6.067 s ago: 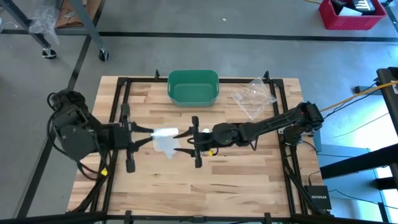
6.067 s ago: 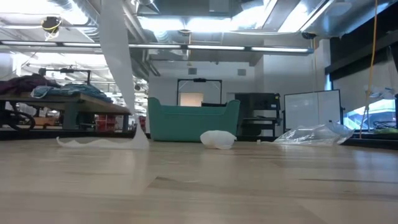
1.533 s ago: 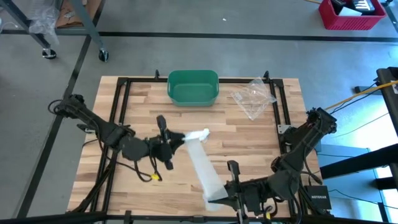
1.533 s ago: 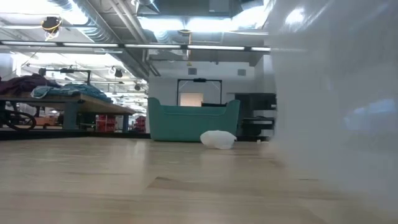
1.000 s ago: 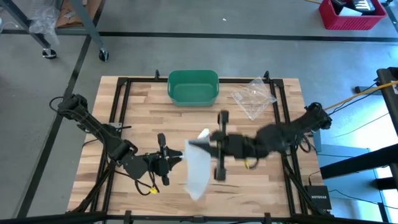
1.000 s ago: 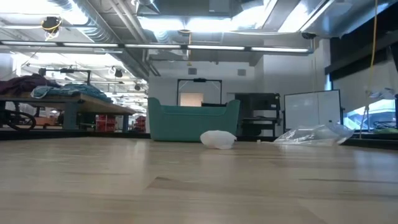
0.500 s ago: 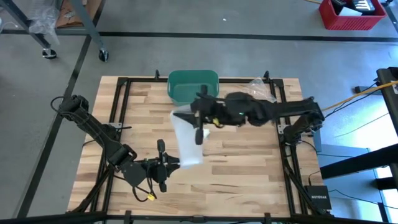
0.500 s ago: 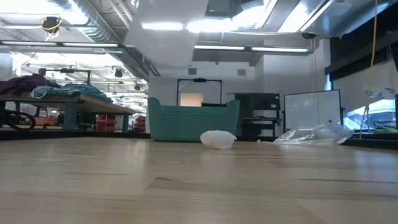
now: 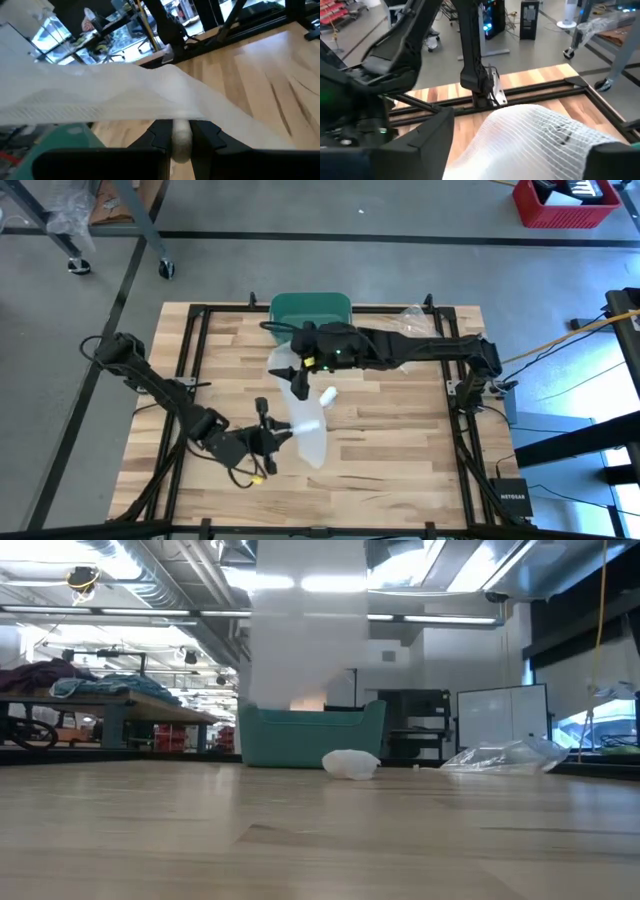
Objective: Roll bandage
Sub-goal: Roll the bottom white bandage
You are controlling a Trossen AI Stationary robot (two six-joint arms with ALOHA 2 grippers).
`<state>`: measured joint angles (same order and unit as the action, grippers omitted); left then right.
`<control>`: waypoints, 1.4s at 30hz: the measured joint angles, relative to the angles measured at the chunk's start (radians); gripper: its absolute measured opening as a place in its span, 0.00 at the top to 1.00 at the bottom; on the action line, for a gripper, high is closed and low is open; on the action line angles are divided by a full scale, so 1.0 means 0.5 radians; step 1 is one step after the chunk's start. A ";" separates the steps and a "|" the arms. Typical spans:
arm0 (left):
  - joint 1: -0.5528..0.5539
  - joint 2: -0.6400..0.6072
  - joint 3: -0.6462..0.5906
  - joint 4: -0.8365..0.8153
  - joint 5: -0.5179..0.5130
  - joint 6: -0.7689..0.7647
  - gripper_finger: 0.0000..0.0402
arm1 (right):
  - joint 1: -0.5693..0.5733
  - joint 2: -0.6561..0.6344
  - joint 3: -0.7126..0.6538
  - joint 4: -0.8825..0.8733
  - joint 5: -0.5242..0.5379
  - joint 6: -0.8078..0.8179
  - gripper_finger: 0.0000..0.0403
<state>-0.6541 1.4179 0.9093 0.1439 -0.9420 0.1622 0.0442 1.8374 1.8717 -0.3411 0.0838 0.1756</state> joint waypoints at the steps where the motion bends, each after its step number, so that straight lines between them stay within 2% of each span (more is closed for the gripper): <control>1: 0.022 -0.009 -0.058 0.086 0.050 -0.003 0.92 | 0.001 0.000 0.000 -0.011 0.000 0.003 0.31; 5: 0.107 -0.038 -0.168 0.341 0.349 -0.043 0.92 | 0.001 0.002 0.000 -0.038 0.001 0.006 0.30; 7: 0.134 -0.039 -0.169 0.340 0.407 -0.066 0.92 | 0.001 0.002 0.000 -0.065 0.001 0.005 0.30; 20: 0.138 -0.039 -0.171 0.244 0.417 -0.123 0.92 | -0.002 0.002 0.000 -0.209 -0.037 0.014 0.29; 27: 0.141 -0.039 -0.170 0.254 0.416 -0.106 0.92 | -0.030 0.000 0.000 -0.264 -0.120 0.057 0.20; 32: 0.149 -0.039 -0.170 0.259 0.415 -0.075 0.92 | -0.036 -0.092 -0.003 -0.276 -0.143 0.059 0.19; 42: 0.146 -0.041 -0.170 0.260 0.415 -0.034 0.92 | -0.009 -0.267 -0.003 -0.693 -0.225 0.107 0.20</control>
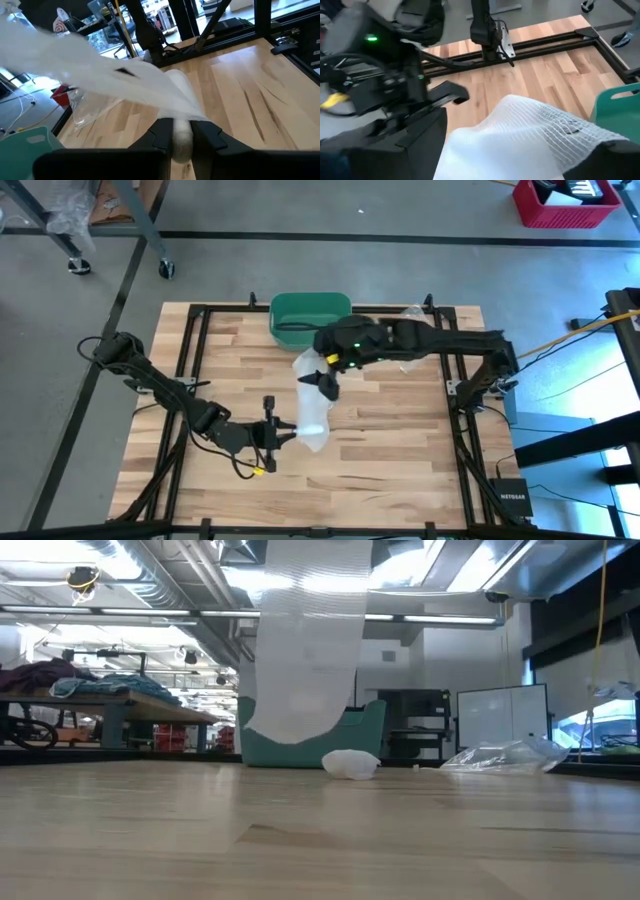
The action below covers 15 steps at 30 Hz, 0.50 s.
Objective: Roll bandage
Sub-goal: Roll the bottom white bandage
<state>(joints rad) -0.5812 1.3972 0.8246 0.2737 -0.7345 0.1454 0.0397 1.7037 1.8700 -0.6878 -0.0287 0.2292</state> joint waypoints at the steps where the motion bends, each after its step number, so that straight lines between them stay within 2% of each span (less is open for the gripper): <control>1: 0.004 -0.002 0.000 0.000 -0.001 0.012 0.92 | 0.014 -0.030 0.000 -0.033 0.000 -0.003 0.20; 5: 0.027 -0.002 0.000 0.012 -0.001 0.036 0.92 | 0.100 -0.137 0.000 -0.153 0.015 -0.102 0.20; 8: 0.028 -0.002 0.001 0.013 -0.002 0.022 0.92 | 0.204 -0.222 0.001 -0.300 0.171 -0.110 0.20; 15: 0.026 -0.002 0.001 0.054 -0.002 0.006 0.92 | 0.399 -0.259 0.003 -0.638 0.936 -0.110 0.20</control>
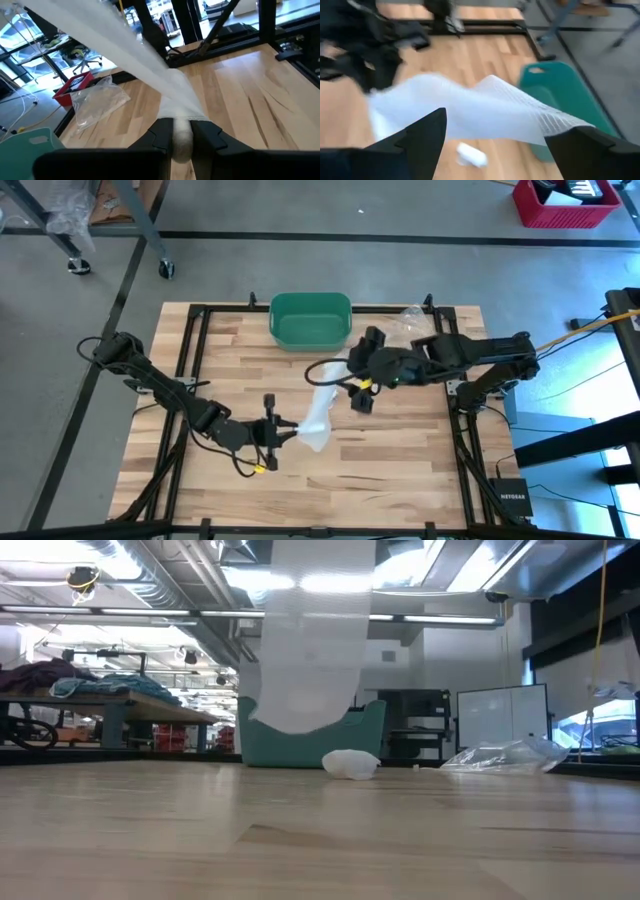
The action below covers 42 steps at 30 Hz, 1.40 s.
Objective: Roll bandage
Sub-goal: Roll the bottom white bandage
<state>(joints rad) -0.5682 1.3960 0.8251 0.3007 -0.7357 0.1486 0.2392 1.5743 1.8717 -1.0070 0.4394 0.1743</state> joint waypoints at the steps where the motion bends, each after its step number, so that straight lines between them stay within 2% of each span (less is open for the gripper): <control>1: 0.000 0.000 0.001 0.010 0.000 0.001 0.92 | 0.009 0.008 0.000 -0.039 0.051 0.004 0.20; 6: -0.001 -0.002 0.002 0.006 0.001 0.019 0.92 | 0.041 0.025 -0.004 -0.226 -0.010 0.046 0.20; 13: -0.002 -0.002 0.002 0.006 0.000 0.025 0.92 | 0.295 0.024 -0.003 -0.530 -0.068 0.148 0.20; 16: -0.002 -0.002 0.002 0.005 0.000 0.022 0.92 | 0.438 0.024 -0.003 -0.577 0.038 0.201 0.20; 20: -0.014 -0.002 0.002 0.016 0.000 0.026 0.92 | 0.626 0.019 -0.042 -0.590 0.291 0.274 0.20; 23: -0.015 -0.002 0.002 0.042 0.000 0.042 0.92 | 0.732 0.013 -0.202 -0.556 0.427 0.348 0.20; 26: -0.015 -0.002 0.002 0.086 0.000 0.076 0.92 | 0.807 0.009 -0.434 -0.455 0.465 0.477 0.20; 30: -0.014 -0.002 0.002 0.106 0.000 0.100 0.92 | 0.866 0.008 -0.911 0.079 0.440 0.538 0.20; 34: -0.013 -0.002 0.002 0.113 0.000 0.102 0.92 | 0.858 0.011 -1.453 0.942 0.459 0.460 0.20; 38: 0.001 -0.002 0.002 0.116 0.000 0.146 0.92 | 0.741 0.013 -1.877 1.855 0.483 0.348 0.20; 40: 0.005 -0.002 0.002 0.118 0.000 0.149 0.92 | 0.683 0.013 -1.996 2.283 0.407 0.347 0.20; 42: 0.013 -0.002 0.002 0.117 0.000 0.175 0.92 | 0.635 0.010 -2.075 2.557 0.233 0.366 0.20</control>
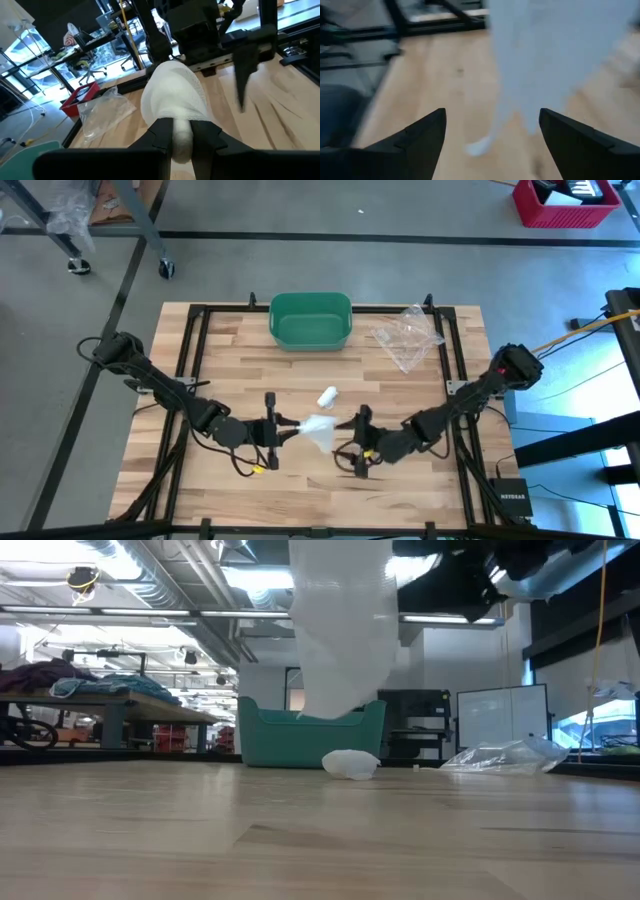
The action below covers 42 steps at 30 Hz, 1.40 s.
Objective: Roll bandage
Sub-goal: Roll the bottom white bandage
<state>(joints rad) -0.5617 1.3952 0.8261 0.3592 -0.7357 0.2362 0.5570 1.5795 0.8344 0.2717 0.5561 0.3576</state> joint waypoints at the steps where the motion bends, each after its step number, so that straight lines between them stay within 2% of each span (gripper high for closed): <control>1: 0.000 0.000 0.000 0.000 0.000 0.007 0.92 | -0.022 0.000 -0.021 0.068 -0.092 -0.005 0.20; 5: 0.000 0.000 0.000 0.000 0.000 0.006 0.92 | -0.084 0.000 -0.025 0.210 -0.284 -0.028 0.20; 8: 0.000 0.000 0.000 0.005 0.000 -0.004 0.92 | -0.084 0.013 -0.025 0.261 -0.268 -0.051 0.22; 11: -0.002 0.000 0.000 0.009 0.000 -0.009 0.92 | -0.084 0.045 -0.024 0.324 -0.210 -0.082 0.30; 14: -0.002 0.000 0.000 0.015 0.000 -0.009 0.92 | -0.083 0.100 -0.022 0.379 -0.221 -0.122 0.45; 17: -0.002 0.000 0.001 0.025 0.000 0.005 0.92 | -0.063 0.113 0.041 0.378 -0.267 -0.270 0.65; 20: -0.002 0.000 0.001 0.019 0.000 0.012 0.92 | -0.004 0.089 0.175 0.354 -0.316 -0.479 0.89; 22: -0.001 0.000 0.001 0.012 0.001 0.015 0.92 | 0.044 0.068 0.329 0.278 -0.331 -0.678 0.97; 24: -0.001 0.000 0.001 -0.039 0.004 0.011 0.92 | 0.085 0.054 0.542 0.102 -0.269 -0.816 0.95; 27: 0.000 0.000 0.000 -0.140 0.043 -0.014 0.92 | 0.094 0.051 0.960 -0.399 -0.192 -0.996 0.95; 32: 0.011 0.000 0.001 -0.273 0.404 -0.117 0.92 | -0.031 0.044 1.662 -1.096 0.001 -1.204 0.98; 36: 0.005 -0.009 0.001 -0.310 0.686 -0.276 0.92 | -0.157 0.041 2.143 -1.704 0.341 -1.282 0.98; 39: -0.003 -0.061 0.027 -0.450 0.858 -0.468 0.92 | -0.250 0.029 2.403 -2.112 0.507 -1.258 0.99; 42: -0.007 -0.117 0.066 -0.529 1.068 -0.705 0.92 | -0.344 0.026 2.520 -2.423 0.577 -1.194 0.98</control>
<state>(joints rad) -0.5653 1.3368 0.8591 0.0947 -0.2015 -0.1163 0.3849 1.5925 2.0943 -0.9398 0.8447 -0.2392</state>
